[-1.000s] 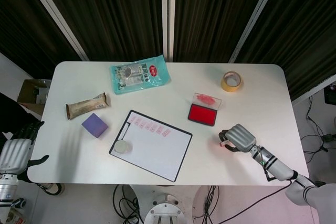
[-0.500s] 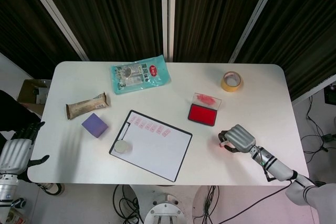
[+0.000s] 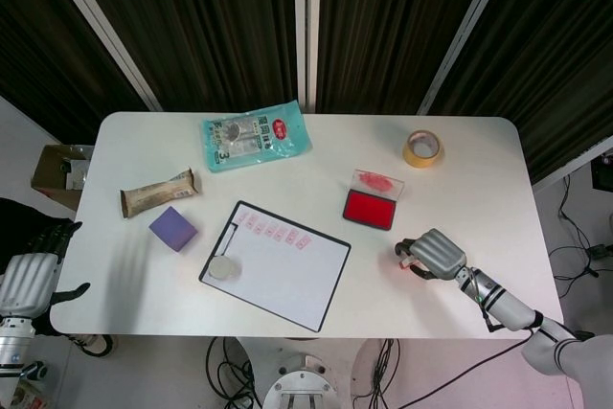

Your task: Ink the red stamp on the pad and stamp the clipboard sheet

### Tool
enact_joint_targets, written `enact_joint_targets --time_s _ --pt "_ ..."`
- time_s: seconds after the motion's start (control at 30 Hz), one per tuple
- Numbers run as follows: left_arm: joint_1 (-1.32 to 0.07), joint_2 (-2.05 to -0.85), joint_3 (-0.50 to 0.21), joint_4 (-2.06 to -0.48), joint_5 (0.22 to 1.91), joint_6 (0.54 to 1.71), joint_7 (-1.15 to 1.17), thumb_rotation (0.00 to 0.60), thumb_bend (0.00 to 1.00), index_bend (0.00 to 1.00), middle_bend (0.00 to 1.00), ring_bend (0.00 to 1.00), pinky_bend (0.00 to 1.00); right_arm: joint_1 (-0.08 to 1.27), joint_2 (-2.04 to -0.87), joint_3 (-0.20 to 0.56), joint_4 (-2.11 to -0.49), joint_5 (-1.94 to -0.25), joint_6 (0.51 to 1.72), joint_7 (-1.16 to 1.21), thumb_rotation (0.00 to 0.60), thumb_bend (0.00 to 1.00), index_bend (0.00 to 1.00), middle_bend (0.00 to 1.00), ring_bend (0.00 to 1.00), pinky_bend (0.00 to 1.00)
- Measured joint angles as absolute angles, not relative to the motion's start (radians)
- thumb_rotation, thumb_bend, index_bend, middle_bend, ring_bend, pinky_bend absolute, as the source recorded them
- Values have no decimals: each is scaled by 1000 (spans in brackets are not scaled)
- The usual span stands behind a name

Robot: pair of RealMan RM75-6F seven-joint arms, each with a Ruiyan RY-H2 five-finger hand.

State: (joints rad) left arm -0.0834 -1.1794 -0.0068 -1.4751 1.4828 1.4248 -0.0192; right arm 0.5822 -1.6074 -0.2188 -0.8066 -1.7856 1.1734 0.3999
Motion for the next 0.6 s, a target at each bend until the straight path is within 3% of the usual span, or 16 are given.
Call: enact_joint_targets --time_s 0.2,0.47,0.6 --pt "-84 -1178 -7 -1475 1484 1425 -21 600 0 119 135 120 245 582 -1602 -217 -813 -1788 1177 396 600 287 327 398 915 1000" --pt "-85 -1174 -7 -1481 1486 1426 -18 600 0 120 135 120 245 570 -1552 -212 -842 -1793 1221 350 600 244 112 316 904 1000" --pt "-86 -1171 -8 -1487 1488 1429 -14 600 0 120 135 121 245 547 -1491 -206 -881 -1786 1265 309 600 185 78 290 821 952"
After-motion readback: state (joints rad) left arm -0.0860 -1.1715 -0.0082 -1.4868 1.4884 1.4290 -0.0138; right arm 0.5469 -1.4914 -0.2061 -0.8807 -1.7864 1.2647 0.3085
